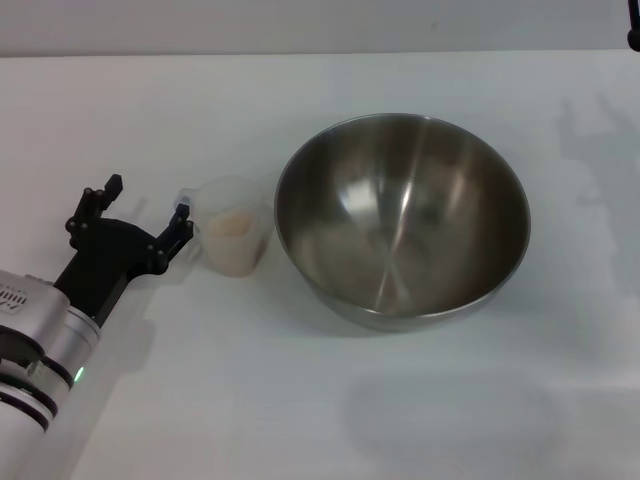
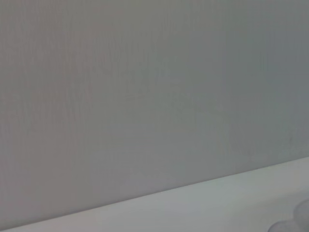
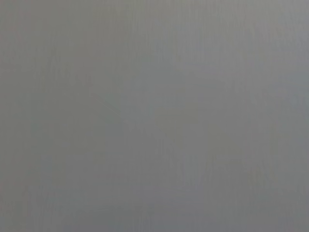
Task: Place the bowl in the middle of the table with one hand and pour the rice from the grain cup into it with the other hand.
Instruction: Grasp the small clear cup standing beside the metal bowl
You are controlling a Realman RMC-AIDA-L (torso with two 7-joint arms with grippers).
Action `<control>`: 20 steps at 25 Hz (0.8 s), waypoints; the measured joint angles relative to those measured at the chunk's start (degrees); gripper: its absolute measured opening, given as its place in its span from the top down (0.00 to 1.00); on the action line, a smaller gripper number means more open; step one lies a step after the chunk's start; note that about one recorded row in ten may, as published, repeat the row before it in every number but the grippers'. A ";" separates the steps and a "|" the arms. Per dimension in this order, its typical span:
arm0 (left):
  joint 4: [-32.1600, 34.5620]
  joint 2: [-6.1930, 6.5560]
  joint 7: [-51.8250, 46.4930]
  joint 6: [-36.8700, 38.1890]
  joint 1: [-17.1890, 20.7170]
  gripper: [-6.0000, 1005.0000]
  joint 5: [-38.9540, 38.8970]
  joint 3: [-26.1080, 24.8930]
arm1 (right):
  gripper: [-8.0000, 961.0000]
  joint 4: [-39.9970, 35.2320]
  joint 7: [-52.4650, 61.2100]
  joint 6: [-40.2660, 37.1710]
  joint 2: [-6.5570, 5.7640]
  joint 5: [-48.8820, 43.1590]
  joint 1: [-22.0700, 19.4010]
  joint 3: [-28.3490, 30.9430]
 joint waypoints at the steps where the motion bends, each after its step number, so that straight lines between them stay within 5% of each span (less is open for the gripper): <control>1: 0.00 0.00 0.00 -0.02 -0.06 0.14 0.00 -0.01 | 0.52 0.00 0.00 0.06 0.00 0.00 0.04 0.00; 17: -0.81 0.04 0.00 0.17 -0.36 0.16 0.36 -0.52 | 0.52 -0.29 0.00 0.18 0.02 0.09 0.29 0.00; 20: -0.84 0.02 0.00 0.17 -0.37 0.31 0.50 -0.16 | 0.52 -0.34 0.00 0.19 0.02 0.09 0.29 0.00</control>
